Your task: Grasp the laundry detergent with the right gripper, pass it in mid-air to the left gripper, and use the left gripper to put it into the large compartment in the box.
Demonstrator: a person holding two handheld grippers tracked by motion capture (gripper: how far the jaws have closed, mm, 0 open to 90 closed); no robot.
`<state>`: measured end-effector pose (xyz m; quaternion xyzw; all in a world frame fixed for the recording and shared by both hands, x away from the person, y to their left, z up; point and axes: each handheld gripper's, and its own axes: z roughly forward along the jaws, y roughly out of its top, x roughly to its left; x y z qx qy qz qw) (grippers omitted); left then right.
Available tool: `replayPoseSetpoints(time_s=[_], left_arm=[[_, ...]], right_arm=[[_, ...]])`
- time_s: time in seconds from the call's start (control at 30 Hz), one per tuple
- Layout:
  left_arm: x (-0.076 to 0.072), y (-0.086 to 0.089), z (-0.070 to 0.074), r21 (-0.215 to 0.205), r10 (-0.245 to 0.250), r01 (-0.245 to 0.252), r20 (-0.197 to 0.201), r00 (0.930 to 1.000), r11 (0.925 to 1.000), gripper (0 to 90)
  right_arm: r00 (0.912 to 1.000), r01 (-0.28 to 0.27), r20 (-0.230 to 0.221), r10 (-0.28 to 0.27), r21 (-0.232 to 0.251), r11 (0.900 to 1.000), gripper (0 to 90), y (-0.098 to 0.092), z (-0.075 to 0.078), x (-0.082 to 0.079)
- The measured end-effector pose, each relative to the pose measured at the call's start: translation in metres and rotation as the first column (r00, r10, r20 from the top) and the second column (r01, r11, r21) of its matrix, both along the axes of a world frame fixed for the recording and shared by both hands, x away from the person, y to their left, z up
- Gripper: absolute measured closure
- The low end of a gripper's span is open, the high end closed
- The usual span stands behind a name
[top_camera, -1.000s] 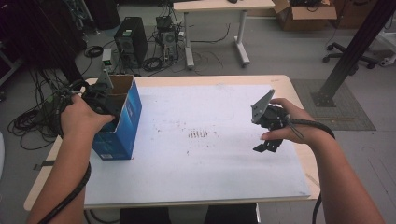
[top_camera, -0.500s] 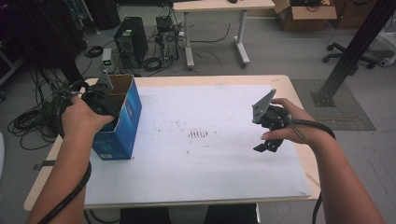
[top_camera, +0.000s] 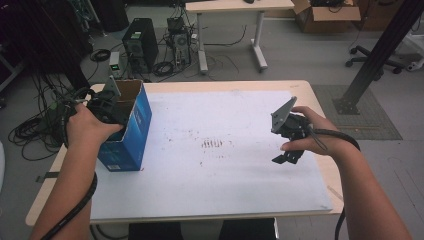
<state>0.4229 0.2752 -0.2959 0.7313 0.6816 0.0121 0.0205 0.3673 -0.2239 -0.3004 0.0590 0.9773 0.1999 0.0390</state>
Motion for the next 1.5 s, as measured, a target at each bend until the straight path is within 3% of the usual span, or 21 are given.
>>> replayPoseSetpoints(time_s=[0.17,0.47,0.63,0.83,0.87,0.93,1.17,1.3,1.4,1.5], left_arm=[[0.0,-0.003,0.006,0.022,-0.003,0.003,0.01,0.9999,0.9997,30.0],[-0.002,-0.004,0.015,0.018,0.005,-0.005,0.021,0.9998,0.9998,28.7],[-0.007,-0.008,0.028,0.075,-0.017,0.014,0.04,0.9991,0.9971,22.8],[-0.012,-0.009,0.037,0.114,-0.04,0.034,0.05,0.9979,0.9929,18.6],[-0.014,-0.009,0.041,0.136,-0.06,0.05,0.072,0.9956,0.9894,18.4],[-0.016,-0.009,0.043,0.141,-0.069,0.056,0.083,0.9942,0.9884,19.7],[-0.023,-0.015,0.058,0.084,-0.119,0.11,0.113,0.9865,0.9904,18.0],[-0.025,-0.021,0.066,0.097,-0.129,0.118,0.109,0.9857,0.9882,15.4],[-0.026,-0.023,0.07,0.078,-0.153,0.143,0.139,0.9784,0.9866,10.0],[-0.027,-0.026,0.073,0.04,-0.173,0.169,0.137,0.9753,0.9848,4.0]], right_arm=[[1.0,0.001,-0.002,-0.001,0.003,1.0,3.2,0.0,-0.001,0.0],[1.0,-0.005,0.001,0.005,0.007,1.0,3.2,0.0,-0.001,0.0],[1.0,-0.003,0.001,0.003,0.011,1.0,3.2,0.0,-0.001,-0.001],[1.0,-0.004,0.002,0.004,0.015,1.0,3.2,0.0,-0.001,-0.001],[1.0,-0.005,0.0,0.005,0.016,1.0,3.3,0.001,-0.001,-0.001],[1.0,-0.006,0.002,0.006,0.018,1.0,3.2,0.001,-0.001,-0.001],[1.0,-0.007,0.003,0.007,0.018,1.0,3.3,0.002,0.001,-0.002],[1.0,-0.007,0.003,0.007,0.017,1.0,3.3,0.003,0.002,-0.002],[0.9999,-0.01,0.002,0.01,0.019,1.0,3.4,0.004,0.002,-0.002],[1.0,-0.009,0.001,0.009,0.018,1.0,3.3,0.003,0.002,-0.002]])
